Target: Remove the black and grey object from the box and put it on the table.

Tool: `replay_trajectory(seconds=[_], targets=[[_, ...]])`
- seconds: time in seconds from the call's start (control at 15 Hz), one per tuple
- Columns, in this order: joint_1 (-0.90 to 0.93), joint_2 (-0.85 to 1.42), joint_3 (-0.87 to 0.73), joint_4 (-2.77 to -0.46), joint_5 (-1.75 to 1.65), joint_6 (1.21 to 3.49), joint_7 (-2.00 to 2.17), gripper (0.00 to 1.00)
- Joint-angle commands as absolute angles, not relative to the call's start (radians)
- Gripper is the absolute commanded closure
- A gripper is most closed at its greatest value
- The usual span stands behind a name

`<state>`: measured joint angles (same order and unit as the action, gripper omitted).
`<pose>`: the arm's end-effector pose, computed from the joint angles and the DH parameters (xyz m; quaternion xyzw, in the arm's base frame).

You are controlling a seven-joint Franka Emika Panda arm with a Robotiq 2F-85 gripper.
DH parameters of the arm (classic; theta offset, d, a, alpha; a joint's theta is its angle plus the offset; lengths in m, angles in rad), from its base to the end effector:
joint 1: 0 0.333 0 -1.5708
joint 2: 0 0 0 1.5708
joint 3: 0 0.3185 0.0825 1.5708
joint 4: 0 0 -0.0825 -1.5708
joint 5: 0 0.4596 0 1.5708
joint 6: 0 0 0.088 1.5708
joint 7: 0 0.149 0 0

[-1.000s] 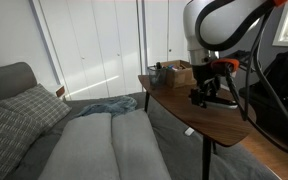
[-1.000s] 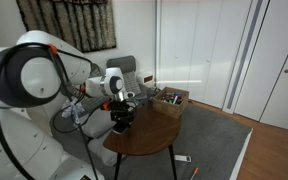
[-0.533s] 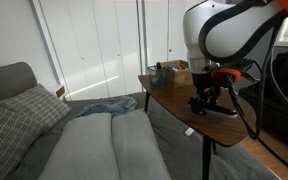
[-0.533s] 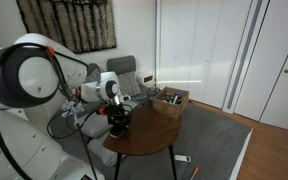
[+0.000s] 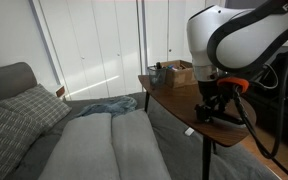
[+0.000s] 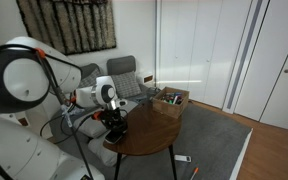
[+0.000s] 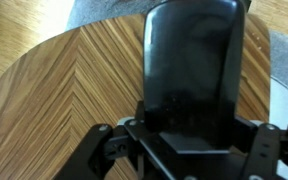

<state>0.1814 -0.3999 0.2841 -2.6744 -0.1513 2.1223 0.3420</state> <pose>0.3877 0.1620 0.2598 0.9855 0.0906 -0.0347 0.1390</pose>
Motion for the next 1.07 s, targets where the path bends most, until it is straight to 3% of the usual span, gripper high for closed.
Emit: replay_trajectory(seconds=[0.0, 0.47, 0.53, 0.6, 0.73, 1.0], targets=[[0.159, -0.417, 0.291, -2.686, -0.191, 2.14, 0.374, 0.58], [0.136, -0.388, 0.279, -2.668, -0.226, 2.154, 0.344, 0.58], [0.138, -0.382, 0.276, -2.666, -0.224, 2.158, 0.337, 0.26], [0.139, -0.376, 0.274, -2.664, -0.221, 2.159, 0.333, 0.06], [0.139, -0.374, 0.273, -2.664, -0.218, 2.162, 0.333, 0.0], [0.143, -0.447, 0.268, -2.689, -0.203, 2.148, 0.354, 0.0]])
